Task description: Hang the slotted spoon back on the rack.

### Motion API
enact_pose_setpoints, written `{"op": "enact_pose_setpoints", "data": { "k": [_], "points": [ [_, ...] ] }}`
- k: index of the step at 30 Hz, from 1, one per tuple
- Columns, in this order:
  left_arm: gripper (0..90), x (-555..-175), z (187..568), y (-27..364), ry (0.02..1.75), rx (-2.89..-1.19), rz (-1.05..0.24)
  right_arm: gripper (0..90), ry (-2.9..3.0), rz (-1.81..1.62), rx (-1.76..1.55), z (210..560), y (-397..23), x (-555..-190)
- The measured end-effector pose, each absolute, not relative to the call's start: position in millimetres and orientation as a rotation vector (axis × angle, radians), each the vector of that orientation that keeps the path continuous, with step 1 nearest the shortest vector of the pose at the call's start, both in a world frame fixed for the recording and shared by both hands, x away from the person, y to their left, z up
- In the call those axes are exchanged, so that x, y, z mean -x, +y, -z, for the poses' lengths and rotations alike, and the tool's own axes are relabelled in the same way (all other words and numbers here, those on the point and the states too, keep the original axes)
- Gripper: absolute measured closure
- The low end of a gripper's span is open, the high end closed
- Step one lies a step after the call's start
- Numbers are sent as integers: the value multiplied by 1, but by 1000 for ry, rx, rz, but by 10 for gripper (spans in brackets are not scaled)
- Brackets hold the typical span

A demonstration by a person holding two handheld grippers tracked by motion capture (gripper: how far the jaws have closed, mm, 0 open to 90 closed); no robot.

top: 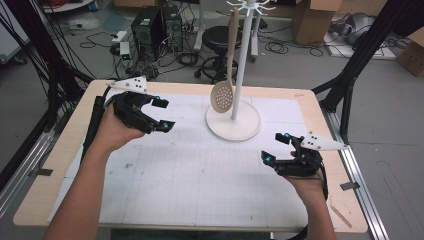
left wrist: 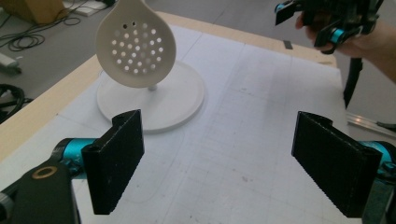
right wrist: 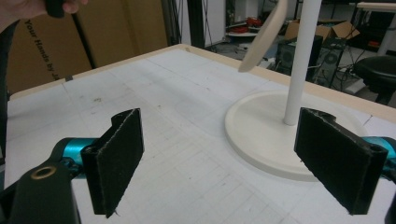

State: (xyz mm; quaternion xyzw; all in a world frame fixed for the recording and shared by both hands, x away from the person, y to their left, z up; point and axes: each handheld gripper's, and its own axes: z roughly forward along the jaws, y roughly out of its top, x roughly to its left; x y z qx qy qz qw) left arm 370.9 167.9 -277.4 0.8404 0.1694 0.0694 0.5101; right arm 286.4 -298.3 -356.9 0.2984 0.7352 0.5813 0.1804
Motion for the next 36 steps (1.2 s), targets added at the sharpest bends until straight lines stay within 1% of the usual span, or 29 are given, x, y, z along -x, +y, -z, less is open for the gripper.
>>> {"op": "enact_pose_setpoints", "data": {
  "k": [3, 12, 19, 21, 28, 32, 35, 36],
  "points": [
    [170, -367, 289, 173, 416, -2011, -168, 151, 2079, -1642, -847, 357, -298, -287],
    [114, -351, 324, 188, 451, -2015, -183, 151, 2091, -1640, -849, 359, -297, -287],
    [92, -341, 349, 202, 490, -1983, -180, 151, 2101, -1634, -856, 362, -297, -290],
    [92, -339, 354, 206, 479, -1962, -173, 151, 2104, -1633, -853, 363, -296, -290],
    [65, -330, 360, 214, 450, -1946, -224, 151, 2109, -1649, -852, 365, -297, -292],
    [56, -328, 368, 222, 466, -1935, -217, 151, 2111, -1651, -861, 367, -298, -293],
    [17, -328, 373, 223, 465, -1924, -218, 151, 2106, -1649, -865, 368, -299, -294],
    [17, -328, 374, 224, 467, -1932, -229, 151, 2108, -1646, -868, 368, -299, -294]
  ]
}}
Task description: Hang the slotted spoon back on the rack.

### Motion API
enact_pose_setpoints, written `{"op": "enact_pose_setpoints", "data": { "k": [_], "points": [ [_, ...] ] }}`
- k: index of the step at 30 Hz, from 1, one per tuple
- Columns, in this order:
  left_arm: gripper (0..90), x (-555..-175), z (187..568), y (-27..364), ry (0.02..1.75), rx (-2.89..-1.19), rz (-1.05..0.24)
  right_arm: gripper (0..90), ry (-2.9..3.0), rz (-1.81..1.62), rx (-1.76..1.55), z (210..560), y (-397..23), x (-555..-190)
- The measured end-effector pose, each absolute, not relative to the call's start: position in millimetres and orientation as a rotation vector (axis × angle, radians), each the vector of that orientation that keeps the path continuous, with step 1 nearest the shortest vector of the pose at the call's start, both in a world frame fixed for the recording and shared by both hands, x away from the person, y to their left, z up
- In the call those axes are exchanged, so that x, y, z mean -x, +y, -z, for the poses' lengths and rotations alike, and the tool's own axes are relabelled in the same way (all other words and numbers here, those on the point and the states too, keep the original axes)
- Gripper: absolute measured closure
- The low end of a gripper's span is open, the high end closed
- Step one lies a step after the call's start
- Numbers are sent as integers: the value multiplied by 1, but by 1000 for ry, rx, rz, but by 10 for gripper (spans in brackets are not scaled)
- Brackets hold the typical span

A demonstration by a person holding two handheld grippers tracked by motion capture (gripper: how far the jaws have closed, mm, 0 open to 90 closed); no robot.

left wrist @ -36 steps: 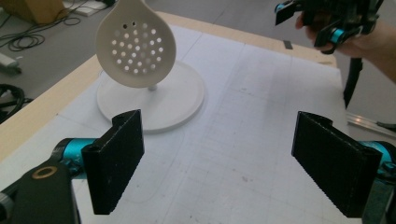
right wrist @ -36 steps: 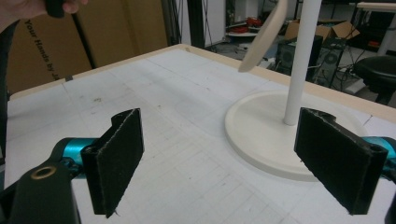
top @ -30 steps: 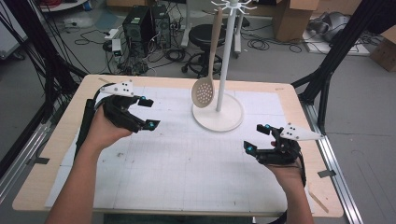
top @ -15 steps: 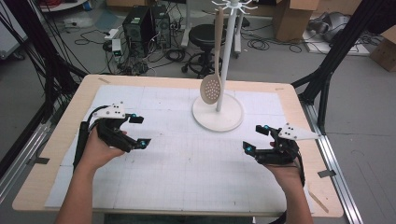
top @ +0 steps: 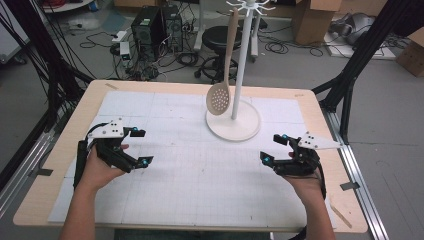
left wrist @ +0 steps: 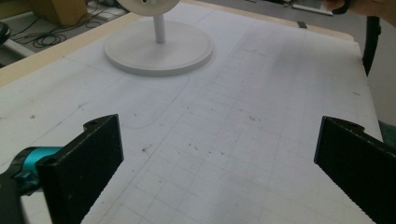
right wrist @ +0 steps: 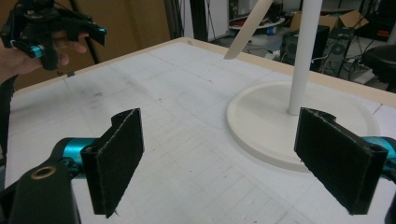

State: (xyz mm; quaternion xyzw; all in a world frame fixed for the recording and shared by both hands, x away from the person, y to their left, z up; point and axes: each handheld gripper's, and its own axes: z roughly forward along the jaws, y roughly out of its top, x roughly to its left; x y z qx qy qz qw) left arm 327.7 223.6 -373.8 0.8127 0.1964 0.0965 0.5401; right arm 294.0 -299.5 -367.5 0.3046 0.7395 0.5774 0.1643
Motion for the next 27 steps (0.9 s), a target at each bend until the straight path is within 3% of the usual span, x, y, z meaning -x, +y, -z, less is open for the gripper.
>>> {"op": "enact_pose_setpoints", "data": {
  "k": [27],
  "points": [
    [17, -320, 368, 232, 451, -1866, -263, 151, 2128, -1620, -856, 368, -293, -297]
  ]
}}
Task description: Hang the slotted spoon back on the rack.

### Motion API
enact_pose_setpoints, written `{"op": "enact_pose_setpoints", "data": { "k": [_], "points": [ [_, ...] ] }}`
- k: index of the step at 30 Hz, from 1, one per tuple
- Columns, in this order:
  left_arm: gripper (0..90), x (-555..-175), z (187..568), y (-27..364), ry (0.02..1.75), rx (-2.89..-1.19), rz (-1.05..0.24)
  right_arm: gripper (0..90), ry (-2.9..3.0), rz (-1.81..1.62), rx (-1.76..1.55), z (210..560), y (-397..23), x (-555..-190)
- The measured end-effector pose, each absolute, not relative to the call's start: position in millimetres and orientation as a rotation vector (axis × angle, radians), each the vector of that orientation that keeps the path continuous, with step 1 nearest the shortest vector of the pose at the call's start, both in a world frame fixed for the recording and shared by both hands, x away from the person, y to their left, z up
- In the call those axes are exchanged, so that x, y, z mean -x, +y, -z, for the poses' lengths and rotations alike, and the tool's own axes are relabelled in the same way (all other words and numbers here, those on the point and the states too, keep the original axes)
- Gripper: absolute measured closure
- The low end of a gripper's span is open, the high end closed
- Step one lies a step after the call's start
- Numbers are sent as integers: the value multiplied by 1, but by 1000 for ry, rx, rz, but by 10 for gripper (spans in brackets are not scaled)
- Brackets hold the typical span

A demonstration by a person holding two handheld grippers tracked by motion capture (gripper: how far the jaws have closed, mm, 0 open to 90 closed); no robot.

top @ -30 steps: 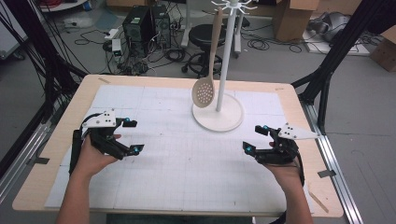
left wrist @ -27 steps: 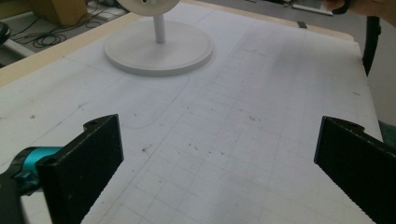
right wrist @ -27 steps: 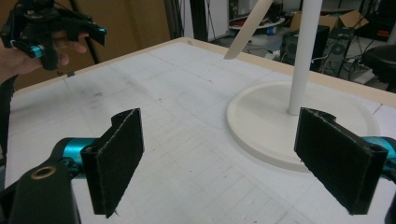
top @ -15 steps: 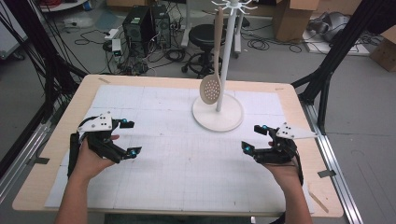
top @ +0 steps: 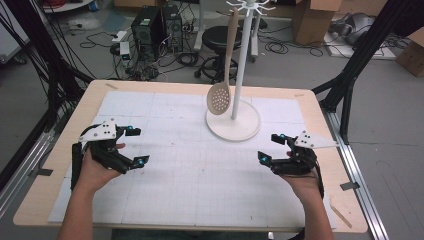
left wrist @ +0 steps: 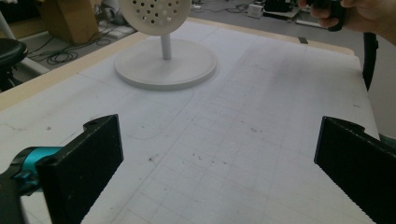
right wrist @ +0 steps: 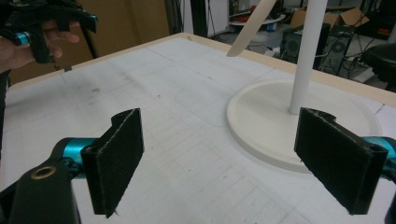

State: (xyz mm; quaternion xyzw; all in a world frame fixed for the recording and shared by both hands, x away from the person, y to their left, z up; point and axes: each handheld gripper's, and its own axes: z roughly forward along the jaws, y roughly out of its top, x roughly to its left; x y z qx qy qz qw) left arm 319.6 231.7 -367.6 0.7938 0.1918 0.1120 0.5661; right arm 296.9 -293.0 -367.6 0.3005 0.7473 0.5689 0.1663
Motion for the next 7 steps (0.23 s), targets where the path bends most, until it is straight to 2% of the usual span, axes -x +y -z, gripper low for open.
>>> {"op": "enact_pose_setpoints", "data": {
  "k": [7],
  "points": [
    [17, -318, 366, 233, 451, -1847, -259, 151, 2129, -1621, -856, 369, -293, -298]
  ]
}}
